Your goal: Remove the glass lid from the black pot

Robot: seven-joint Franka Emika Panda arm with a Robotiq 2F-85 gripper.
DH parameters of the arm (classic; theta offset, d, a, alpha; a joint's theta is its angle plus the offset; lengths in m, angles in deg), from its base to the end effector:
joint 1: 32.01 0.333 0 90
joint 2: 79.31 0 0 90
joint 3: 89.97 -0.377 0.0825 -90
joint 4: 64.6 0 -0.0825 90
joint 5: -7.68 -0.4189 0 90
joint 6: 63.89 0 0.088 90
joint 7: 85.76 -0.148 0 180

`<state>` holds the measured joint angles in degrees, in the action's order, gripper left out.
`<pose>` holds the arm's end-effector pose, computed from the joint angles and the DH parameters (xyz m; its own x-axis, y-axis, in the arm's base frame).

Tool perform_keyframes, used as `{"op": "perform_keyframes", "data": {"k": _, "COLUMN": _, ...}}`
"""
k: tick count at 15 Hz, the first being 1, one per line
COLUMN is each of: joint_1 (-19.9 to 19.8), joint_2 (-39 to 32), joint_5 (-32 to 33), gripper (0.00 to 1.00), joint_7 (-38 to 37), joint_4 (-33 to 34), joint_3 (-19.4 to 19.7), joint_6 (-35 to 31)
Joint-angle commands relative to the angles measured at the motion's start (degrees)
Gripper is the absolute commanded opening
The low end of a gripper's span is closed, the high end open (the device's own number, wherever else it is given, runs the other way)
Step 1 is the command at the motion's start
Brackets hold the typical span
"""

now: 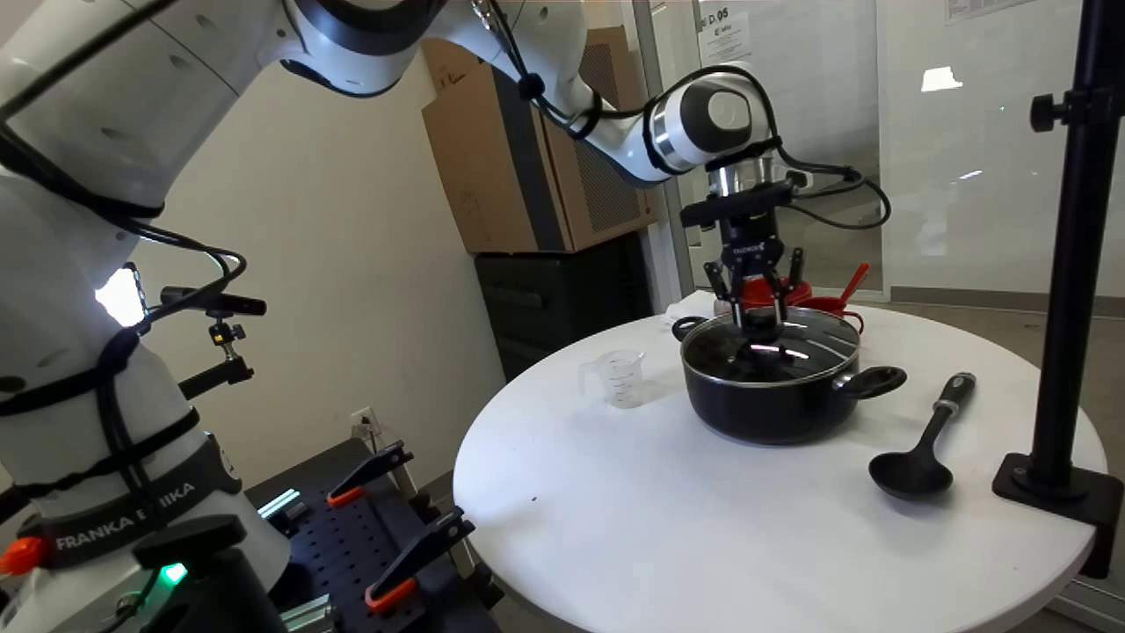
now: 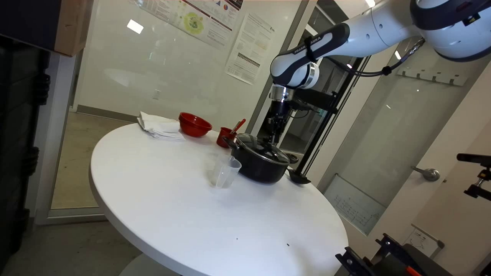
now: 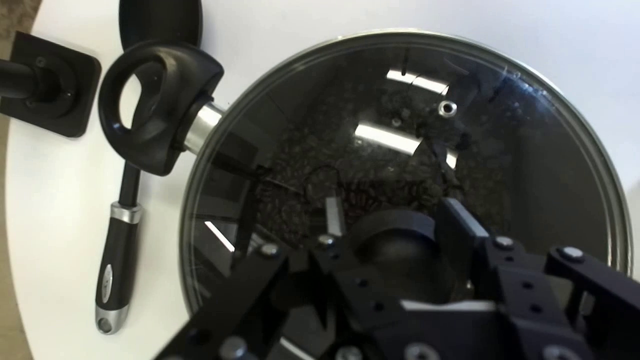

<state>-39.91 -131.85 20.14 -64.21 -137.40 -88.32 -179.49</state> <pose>0.7884 -0.1483 0.1636 0.9231 0.3008 -0.2397 0.3353 -0.9346 0.1186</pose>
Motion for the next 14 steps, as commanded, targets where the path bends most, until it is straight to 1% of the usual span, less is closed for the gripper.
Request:
{"op": "perform_keyframes", "data": {"k": 1, "joint_1": -0.3, "joint_2": 0.3, "joint_5": -0.9, "gripper": 0.73, "joint_7": 0.5, "joint_4": 0.2, "joint_3": -0.3, "joint_6": -0.3}}
{"op": "perform_keyframes", "data": {"k": 2, "joint_1": -0.3, "joint_2": 0.4, "joint_5": -0.9, "gripper": 0.73, "joint_7": 0.6, "joint_4": 0.2, "joint_3": -0.4, "joint_6": -0.5}}
{"op": "perform_keyframes", "data": {"k": 4, "joint_1": -0.3, "joint_2": 0.4, "joint_5": -0.9, "gripper": 0.85, "joint_7": 0.7, "joint_4": 0.3, "joint_3": -0.4, "joint_6": -0.3}}
{"op": "perform_keyframes", "data": {"k": 5, "joint_1": -0.3, "joint_2": 0.3, "joint_5": -0.8, "gripper": 0.93, "joint_7": 0.7, "joint_4": 0.3, "joint_3": -0.4, "joint_6": -0.3}}
{"op": "perform_keyframes", "data": {"k": 6, "joint_1": -0.3, "joint_2": 0.3, "joint_5": -0.8, "gripper": 0.99, "joint_7": 0.7, "joint_4": 0.3, "joint_3": -0.4, "joint_6": -0.3}}
{"op": "perform_keyframes", "data": {"k": 7, "joint_1": -0.3, "joint_2": 0.2, "joint_5": -0.8, "gripper": 1.00, "joint_7": 0.6, "joint_4": 0.4, "joint_3": -0.3, "joint_6": -0.2}}
{"op": "perform_keyframes", "data": {"k": 11, "joint_1": -0.2, "joint_2": -0.5, "joint_5": -0.7, "gripper": 1.00, "joint_7": 0.4, "joint_4": 1.3, "joint_3": -0.1, "joint_6": -0.1}}
{"op": "perform_keyframes", "data": {"k": 14, "joint_1": -0.1, "joint_2": -0.7, "joint_5": -0.7, "gripper": 0.98, "joint_7": 0.3, "joint_4": 1.7, "joint_3": -0.2, "joint_6": -0.3}}
